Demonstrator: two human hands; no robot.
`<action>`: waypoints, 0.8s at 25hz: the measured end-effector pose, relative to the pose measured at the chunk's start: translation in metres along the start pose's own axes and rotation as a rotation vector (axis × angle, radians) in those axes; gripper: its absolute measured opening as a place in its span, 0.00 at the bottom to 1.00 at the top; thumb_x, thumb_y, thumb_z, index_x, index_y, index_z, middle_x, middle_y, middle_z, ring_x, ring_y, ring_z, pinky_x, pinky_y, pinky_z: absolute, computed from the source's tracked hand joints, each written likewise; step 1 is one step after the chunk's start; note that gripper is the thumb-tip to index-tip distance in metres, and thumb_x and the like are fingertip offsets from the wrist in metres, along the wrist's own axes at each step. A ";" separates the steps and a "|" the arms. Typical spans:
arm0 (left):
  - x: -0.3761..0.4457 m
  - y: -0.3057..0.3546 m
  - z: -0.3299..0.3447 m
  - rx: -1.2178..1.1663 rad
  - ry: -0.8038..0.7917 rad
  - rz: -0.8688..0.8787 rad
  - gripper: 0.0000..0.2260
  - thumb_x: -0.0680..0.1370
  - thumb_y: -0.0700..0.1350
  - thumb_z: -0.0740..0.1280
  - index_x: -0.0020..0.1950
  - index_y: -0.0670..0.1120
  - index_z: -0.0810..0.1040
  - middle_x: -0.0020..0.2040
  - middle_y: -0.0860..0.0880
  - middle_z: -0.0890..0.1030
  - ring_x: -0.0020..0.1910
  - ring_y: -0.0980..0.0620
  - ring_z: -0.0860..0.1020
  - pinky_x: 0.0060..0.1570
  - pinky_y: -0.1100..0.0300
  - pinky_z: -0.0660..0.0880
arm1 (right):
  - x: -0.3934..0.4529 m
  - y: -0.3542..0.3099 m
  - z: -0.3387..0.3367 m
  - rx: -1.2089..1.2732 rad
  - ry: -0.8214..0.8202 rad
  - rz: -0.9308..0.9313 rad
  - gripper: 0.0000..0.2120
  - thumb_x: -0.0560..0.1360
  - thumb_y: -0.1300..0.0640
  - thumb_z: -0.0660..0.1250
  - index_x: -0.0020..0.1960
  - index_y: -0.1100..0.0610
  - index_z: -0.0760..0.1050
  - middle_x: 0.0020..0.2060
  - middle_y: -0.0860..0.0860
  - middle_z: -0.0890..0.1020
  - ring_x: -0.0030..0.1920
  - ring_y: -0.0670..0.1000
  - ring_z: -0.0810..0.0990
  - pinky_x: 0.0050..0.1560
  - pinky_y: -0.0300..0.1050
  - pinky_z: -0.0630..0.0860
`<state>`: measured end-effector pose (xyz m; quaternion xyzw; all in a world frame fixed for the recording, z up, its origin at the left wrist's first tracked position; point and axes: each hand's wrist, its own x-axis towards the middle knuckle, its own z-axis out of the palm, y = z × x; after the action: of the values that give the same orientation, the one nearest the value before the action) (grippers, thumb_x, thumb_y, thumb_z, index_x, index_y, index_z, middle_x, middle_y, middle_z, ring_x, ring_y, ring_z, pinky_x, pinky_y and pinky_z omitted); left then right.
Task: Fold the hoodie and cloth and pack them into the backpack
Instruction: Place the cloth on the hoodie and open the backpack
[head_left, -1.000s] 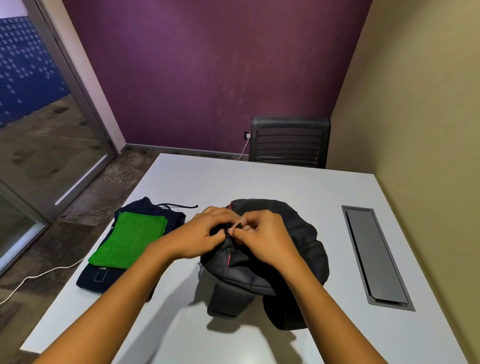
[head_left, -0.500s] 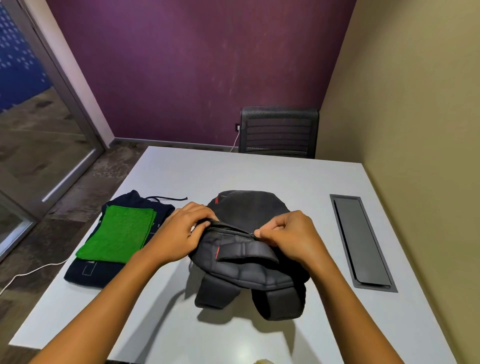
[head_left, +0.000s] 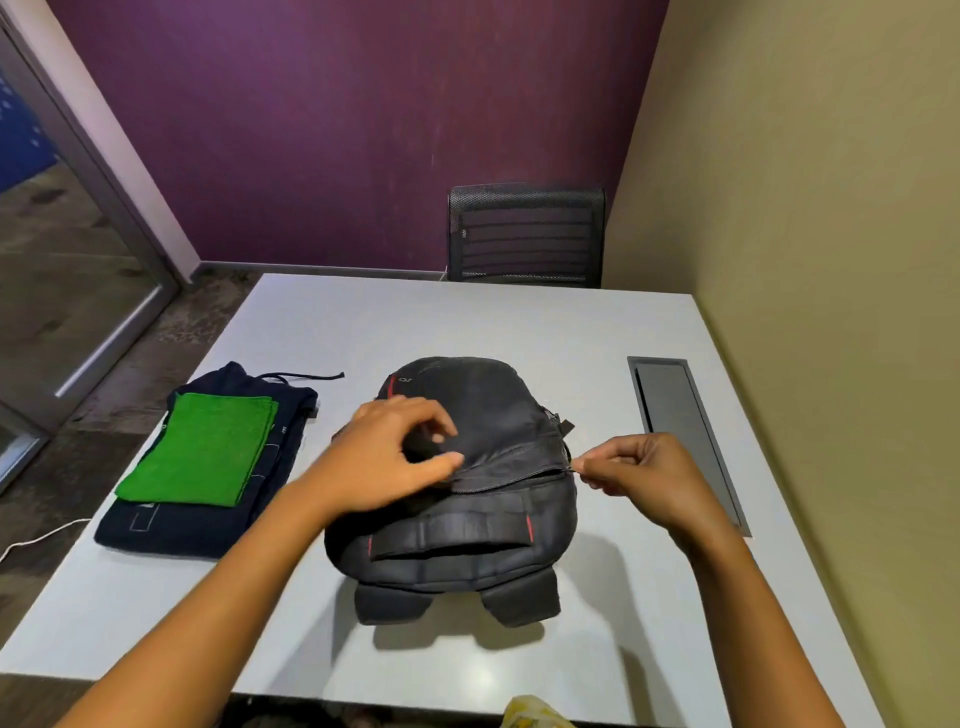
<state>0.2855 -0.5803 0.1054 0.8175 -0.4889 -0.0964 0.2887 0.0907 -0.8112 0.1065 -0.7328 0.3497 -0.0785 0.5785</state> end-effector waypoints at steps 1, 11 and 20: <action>0.005 0.019 0.014 0.049 -0.045 0.035 0.16 0.71 0.66 0.68 0.54 0.60 0.76 0.48 0.63 0.80 0.52 0.61 0.77 0.57 0.54 0.72 | -0.002 0.005 0.002 0.029 -0.025 -0.003 0.03 0.70 0.63 0.77 0.39 0.61 0.85 0.33 0.58 0.85 0.35 0.50 0.81 0.38 0.39 0.78; 0.004 0.059 0.078 0.122 -0.173 0.067 0.10 0.80 0.57 0.65 0.49 0.56 0.83 0.42 0.59 0.80 0.41 0.56 0.75 0.39 0.62 0.69 | -0.014 0.051 -0.001 -0.021 -0.055 0.053 0.04 0.71 0.61 0.75 0.39 0.55 0.86 0.33 0.53 0.87 0.38 0.50 0.86 0.46 0.43 0.82; 0.000 0.052 0.052 0.172 0.119 -0.022 0.08 0.80 0.55 0.65 0.47 0.55 0.83 0.41 0.61 0.80 0.43 0.59 0.77 0.41 0.72 0.62 | 0.067 0.095 0.028 -0.259 0.136 0.147 0.10 0.72 0.56 0.75 0.34 0.47 0.81 0.36 0.49 0.86 0.43 0.50 0.84 0.44 0.39 0.75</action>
<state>0.2239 -0.6189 0.0924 0.8489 -0.4683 -0.0084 0.2450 0.1153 -0.8382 -0.0072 -0.7667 0.4479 -0.0395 0.4583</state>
